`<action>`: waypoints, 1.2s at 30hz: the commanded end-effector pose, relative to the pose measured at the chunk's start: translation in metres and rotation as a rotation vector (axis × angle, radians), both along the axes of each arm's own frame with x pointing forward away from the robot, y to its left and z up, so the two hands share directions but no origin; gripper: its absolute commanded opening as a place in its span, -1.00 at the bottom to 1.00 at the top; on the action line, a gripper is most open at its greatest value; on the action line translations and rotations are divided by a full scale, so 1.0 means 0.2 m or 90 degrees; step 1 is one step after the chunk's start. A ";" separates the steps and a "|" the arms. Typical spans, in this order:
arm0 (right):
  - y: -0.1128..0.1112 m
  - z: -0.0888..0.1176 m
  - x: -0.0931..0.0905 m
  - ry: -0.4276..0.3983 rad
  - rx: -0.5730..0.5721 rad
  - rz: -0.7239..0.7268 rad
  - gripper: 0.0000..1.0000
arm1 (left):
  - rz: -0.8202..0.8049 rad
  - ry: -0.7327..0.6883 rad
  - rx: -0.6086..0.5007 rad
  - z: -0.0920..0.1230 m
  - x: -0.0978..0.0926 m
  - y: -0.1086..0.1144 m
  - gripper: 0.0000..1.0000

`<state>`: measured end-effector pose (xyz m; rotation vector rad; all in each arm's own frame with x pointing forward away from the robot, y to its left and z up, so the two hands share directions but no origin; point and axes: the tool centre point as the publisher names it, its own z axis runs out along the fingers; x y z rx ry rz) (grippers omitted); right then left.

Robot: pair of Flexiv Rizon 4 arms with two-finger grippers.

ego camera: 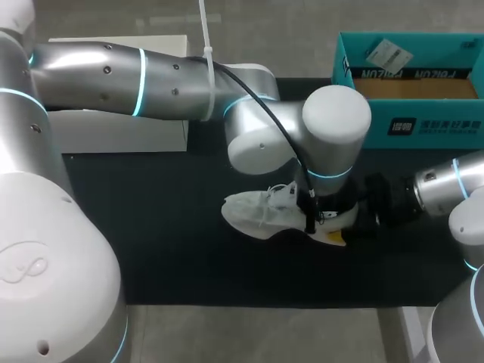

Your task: Take the shoe out of the shoebox, open the shoe tongue, remove and reinsert the insole, then place the shoe into the shoebox

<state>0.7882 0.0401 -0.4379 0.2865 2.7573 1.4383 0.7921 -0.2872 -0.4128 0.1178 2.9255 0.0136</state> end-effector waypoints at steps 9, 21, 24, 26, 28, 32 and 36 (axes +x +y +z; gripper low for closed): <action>0.03 -0.03 -0.01 0.001 -0.001 0.000 -1.00 | 0.047 0.036 -0.054 -0.04 0.08 0.03 -1.00; 0.03 -0.03 -0.01 0.001 -0.001 0.000 -1.00 | 0.094 0.073 -0.103 0.17 0.06 0.08 -1.00; 0.03 -0.03 -0.01 0.001 -0.001 0.000 -1.00 | 0.108 0.088 -0.114 0.20 0.06 0.10 -1.00; 0.03 -0.03 -0.01 0.001 -0.001 0.000 -1.00 | 0.119 0.108 -0.124 0.22 0.06 0.11 -1.00; 0.03 -0.03 -0.01 0.001 -0.001 0.000 -1.00 | 0.127 0.137 -0.139 0.24 0.06 0.12 -1.00; 0.03 -0.03 -0.01 0.001 -0.001 0.000 -1.00 | 0.134 0.194 -0.171 0.28 0.05 0.12 -1.00; 0.03 -0.03 -0.01 0.001 -0.001 0.000 -1.00 | 0.133 0.241 -0.203 0.34 0.05 0.12 -1.00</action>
